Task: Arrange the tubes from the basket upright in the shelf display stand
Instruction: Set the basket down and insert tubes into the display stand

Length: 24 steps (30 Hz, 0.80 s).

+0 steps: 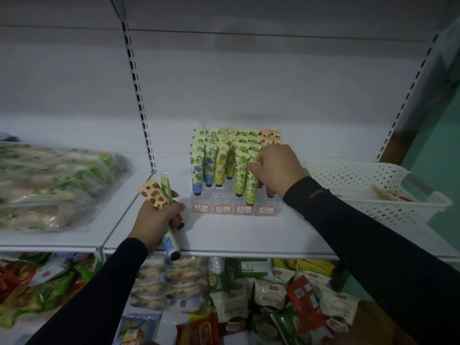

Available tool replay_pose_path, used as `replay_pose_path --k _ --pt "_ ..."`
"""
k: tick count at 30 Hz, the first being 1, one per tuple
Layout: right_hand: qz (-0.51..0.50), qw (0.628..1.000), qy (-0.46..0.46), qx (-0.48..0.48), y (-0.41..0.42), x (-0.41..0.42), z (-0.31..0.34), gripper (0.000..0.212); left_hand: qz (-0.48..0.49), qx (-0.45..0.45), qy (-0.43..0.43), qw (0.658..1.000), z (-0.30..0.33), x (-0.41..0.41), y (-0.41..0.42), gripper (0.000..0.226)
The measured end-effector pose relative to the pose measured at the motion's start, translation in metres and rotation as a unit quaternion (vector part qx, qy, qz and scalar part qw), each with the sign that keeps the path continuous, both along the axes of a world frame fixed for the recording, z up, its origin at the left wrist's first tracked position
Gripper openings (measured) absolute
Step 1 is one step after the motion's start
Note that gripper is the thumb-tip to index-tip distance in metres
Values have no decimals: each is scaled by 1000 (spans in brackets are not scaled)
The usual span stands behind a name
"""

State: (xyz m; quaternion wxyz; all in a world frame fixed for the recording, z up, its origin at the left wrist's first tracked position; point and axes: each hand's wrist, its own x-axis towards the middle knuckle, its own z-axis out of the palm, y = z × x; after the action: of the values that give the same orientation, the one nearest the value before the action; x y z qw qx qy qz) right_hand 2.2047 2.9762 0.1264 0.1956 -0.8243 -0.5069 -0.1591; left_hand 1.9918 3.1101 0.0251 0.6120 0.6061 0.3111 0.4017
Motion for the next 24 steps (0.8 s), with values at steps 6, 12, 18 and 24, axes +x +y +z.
replay_pose_path --k 6,12,18,24 --pt "24 999 29 13 -7 1 0 60 3 -6 -3 1000 0 -1 0 16" --pt "15 999 41 9 -11 0 1 63 1 -11 0 1000 -1 -1 0 16" --pt "9 999 45 17 -12 0 6 64 1 -12 1 1000 -1 -1 2 16" --pt "8 993 35 109 -16 1 8 56 -3 -13 5 1000 1 -4 3 17"
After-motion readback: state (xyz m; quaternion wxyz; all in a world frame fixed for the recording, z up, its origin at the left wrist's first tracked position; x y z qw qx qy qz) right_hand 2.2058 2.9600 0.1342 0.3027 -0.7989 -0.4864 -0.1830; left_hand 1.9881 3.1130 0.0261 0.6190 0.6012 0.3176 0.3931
